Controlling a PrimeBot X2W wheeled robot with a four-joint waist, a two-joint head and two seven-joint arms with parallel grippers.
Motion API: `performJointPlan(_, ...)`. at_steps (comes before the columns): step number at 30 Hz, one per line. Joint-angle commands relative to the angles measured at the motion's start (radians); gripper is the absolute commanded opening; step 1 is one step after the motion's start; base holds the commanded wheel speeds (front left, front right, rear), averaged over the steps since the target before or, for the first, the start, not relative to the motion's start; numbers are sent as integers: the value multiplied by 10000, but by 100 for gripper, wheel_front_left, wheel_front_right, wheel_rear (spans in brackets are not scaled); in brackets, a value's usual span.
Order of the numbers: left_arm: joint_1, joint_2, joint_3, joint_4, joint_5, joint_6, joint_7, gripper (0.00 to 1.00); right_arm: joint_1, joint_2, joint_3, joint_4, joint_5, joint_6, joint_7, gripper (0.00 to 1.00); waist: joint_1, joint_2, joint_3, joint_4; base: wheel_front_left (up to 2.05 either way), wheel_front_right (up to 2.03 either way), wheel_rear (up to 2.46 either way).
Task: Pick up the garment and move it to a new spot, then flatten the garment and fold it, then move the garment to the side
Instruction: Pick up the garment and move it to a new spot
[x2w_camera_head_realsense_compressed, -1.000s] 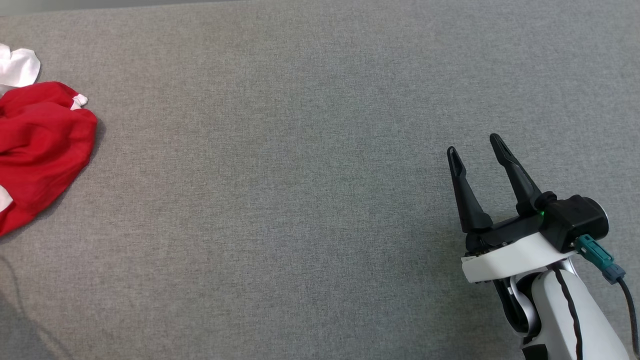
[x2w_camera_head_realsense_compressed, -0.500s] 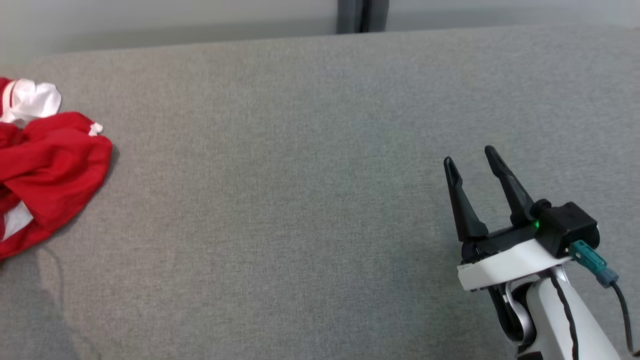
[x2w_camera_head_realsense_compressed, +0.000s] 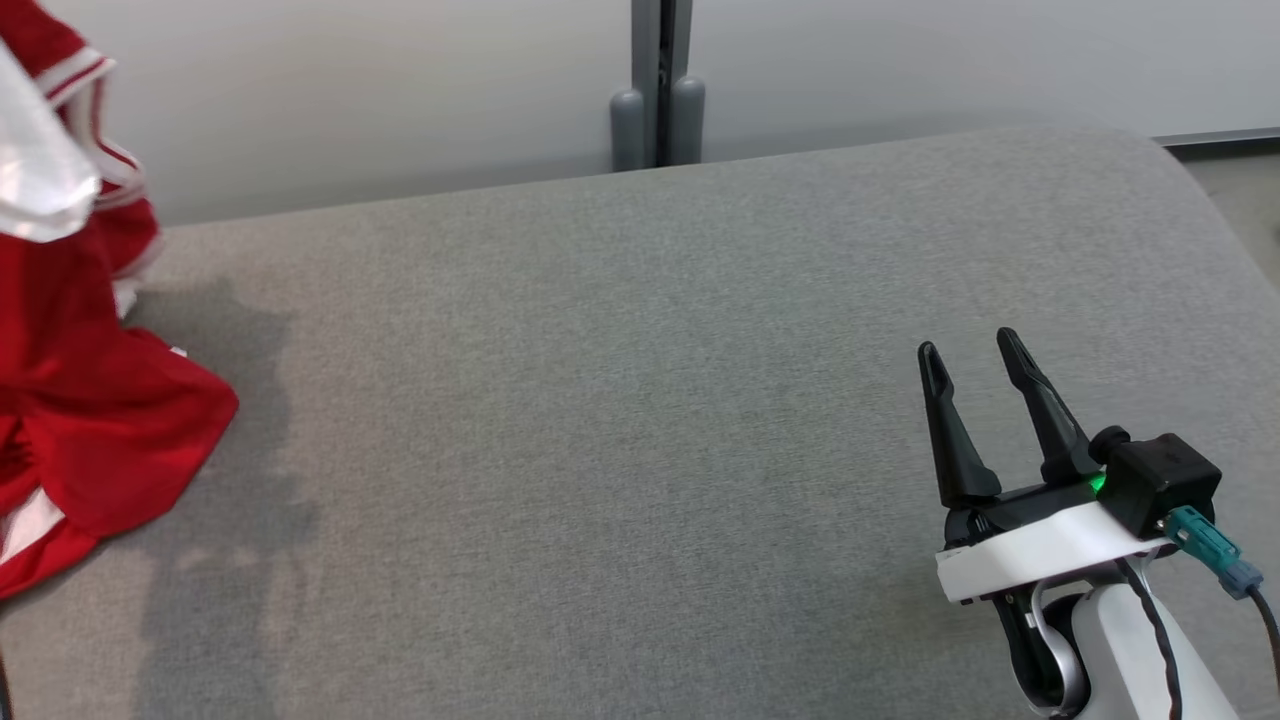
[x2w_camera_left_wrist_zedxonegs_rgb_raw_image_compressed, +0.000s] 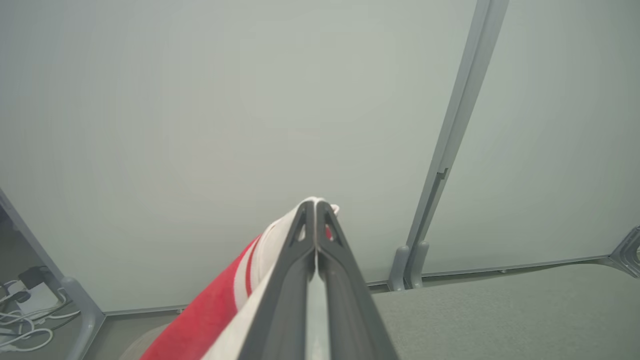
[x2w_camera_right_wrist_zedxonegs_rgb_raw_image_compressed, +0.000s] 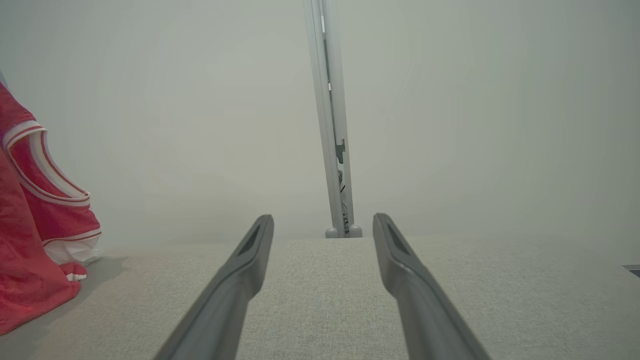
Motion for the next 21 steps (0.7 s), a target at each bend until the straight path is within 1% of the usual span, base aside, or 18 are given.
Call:
performJointPlan(1, 156, -74, -165, -336, -68, -14, 78, 0, 120, -49, -65, 24, 106, 23, -54, 100, 0, 0, -224, -225, 0, 0, 0)
performJointPlan(5, 100, -573, -678, -1267, -203, -14, 408, 0, 167, -49, -167, 34, 235, 23, -54, 100, 0, 0, -435, -460, 0, 0, 0)
performJointPlan(9, -104, -1315, -1215, -2012, -268, 48, 786, 0, 209, -46, -296, 31, 316, 23, -54, 100, 0, 0, -570, -633, 0, 0, 0)
performJointPlan(13, -414, -2259, -1695, -2511, -323, 166, 942, 0, 194, -47, -351, 18, 432, 23, -54, 100, 0, 0, -598, -814, 0, 0, 0)
performJointPlan(15, -613, -2853, -1824, -2678, -550, 224, 947, 0, 156, -52, -395, -9, 483, 23, -54, 100, 0, 0, -580, -913, 0, 0, 0)
performJointPlan(19, -1152, -4004, -1770, -3004, -924, 437, 493, 0, 68, -51, -484, -48, 568, 23, -54, 100, 0, 0, -489, -1123, 0, 0, 0)
performJointPlan(21, -1356, -4366, -1689, -3110, -1045, 513, 161, 0, 44, -51, -544, -60, 600, 23, -54, 100, 0, 0, -430, -1214, 0, 0, 0)
